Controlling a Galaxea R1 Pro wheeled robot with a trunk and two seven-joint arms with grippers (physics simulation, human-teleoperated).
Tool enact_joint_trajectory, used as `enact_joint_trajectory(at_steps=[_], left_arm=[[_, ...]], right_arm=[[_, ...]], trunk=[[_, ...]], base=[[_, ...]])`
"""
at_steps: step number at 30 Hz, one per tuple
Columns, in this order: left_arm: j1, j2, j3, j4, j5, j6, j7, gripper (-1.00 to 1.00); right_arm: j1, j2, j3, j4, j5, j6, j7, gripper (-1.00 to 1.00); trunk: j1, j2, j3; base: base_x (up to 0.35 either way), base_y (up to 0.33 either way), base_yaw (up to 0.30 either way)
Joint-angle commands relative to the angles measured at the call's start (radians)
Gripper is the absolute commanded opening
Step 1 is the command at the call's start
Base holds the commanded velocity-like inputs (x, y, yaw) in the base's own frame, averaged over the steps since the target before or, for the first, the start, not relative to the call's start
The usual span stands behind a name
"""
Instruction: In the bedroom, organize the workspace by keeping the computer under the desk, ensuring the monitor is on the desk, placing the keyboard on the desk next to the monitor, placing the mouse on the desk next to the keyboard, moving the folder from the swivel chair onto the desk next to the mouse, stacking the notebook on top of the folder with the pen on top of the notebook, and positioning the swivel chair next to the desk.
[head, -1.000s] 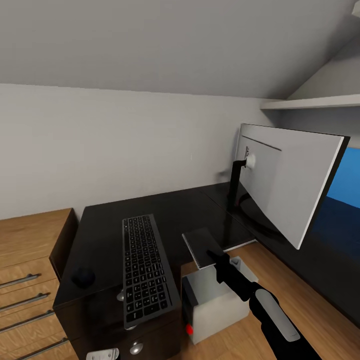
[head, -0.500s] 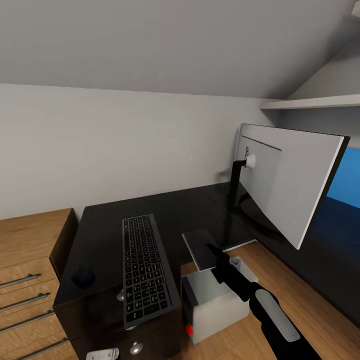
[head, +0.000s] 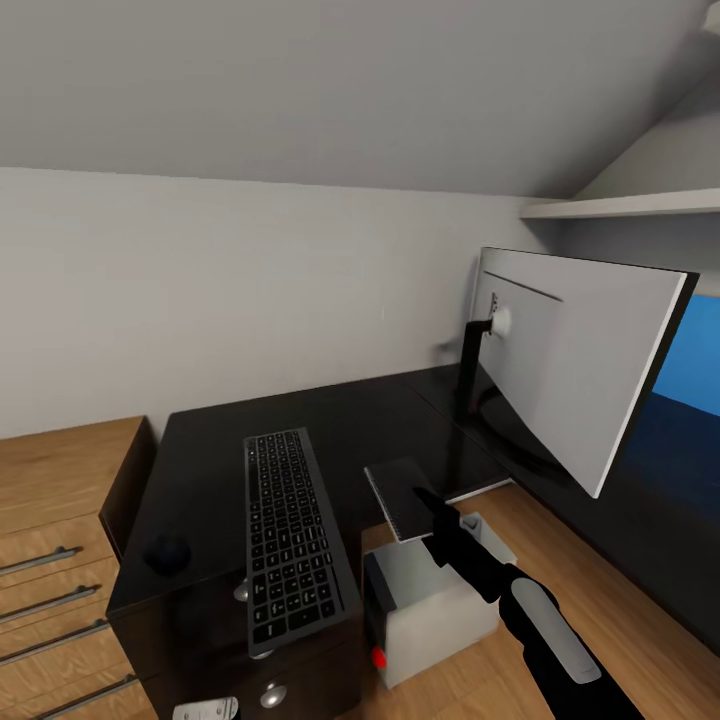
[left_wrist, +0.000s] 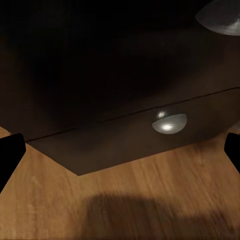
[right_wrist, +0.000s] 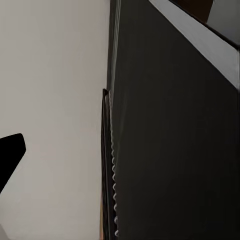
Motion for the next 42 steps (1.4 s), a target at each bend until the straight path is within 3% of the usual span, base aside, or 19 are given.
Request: enact_joint_trajectory(at_steps=[1, 11, 42], left_arm=[[0.0, 0.0, -0.001, -0.002, 0.007, 0.005, 0.006, 1.0], [0.0, 0.0, -0.001, -0.001, 0.007, 0.005, 0.006, 1.0], [0.0, -0.003, -0.004, 0.017, 0.006, 0.005, 0.008, 1.0]], right_arm=[[-0.001, -0.001, 0.002, 0.0, -0.004, 0.001, 0.002, 1.0], [-0.001, -0.001, 0.002, 0.001, -0.004, 0.001, 0.002, 1.0], [-0.001, -0.001, 0.002, 0.0, -0.002, 0.0, 0.003, 1.0]], trunk=[[0.0, 0.0, -0.001], [0.0, 0.0, -0.001], [0.0, 0.0, -0.001]], base=[[-0.105, 0.0, 0.0], [-0.217, 0.0, 0.0], [-0.098, 0.0, 0.0]])
